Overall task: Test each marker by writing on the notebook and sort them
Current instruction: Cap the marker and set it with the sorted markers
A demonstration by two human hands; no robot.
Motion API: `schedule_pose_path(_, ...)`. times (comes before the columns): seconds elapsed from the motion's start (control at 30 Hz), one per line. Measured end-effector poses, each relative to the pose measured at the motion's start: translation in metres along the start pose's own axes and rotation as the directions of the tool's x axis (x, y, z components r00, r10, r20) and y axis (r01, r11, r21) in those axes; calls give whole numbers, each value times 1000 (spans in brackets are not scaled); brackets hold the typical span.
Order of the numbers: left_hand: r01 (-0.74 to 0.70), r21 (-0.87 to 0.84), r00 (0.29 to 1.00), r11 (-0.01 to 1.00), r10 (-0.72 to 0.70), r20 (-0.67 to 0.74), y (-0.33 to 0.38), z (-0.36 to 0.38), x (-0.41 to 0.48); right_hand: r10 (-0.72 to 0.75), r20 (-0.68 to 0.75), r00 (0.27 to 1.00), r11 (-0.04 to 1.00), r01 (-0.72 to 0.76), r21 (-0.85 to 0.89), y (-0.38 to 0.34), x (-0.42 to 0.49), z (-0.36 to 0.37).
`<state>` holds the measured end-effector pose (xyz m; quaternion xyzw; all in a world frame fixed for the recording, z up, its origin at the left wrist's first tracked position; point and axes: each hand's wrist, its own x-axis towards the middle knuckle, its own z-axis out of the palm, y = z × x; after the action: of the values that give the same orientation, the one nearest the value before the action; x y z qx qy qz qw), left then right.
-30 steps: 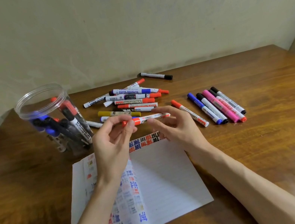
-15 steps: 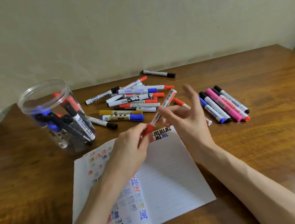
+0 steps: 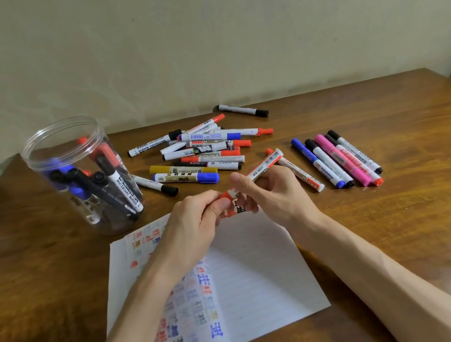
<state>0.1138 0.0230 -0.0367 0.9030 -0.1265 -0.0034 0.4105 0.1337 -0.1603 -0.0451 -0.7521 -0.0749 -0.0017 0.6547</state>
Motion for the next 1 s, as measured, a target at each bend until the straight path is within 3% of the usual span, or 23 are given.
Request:
schedule_pose_path(0.4,176,-355,966,918,-91,242,7,-18,-1,-80,73,994,997,78,23,-10,-6,0)
schedule_pose_path(0.47,146,-316,978,938,-88,189,5,-15,1,-67,37,997,996,65,54,-9,-6,3)
schedule_pose_path(0.57,-23,-81,1000,996,24,13,3,-5,-1,-48,8,999,997,47,69,-8,-9,6)
schedule_pose_path(0.67,-117,66,993,991,119,-27,0,0,-5,-45,1,999,999,45,14,-7,-11,6)
schedule_pose_path(0.9,-66,-61,996,996,69,62,2,-6,-6,-83,50,995,996,84,-19,-9,-8,0)
schedule_pose_path(1.0,33,-149,993,988,-15,117,-13,-28,-11,-30,-144,989,992,48,117,-9,-1,-28)
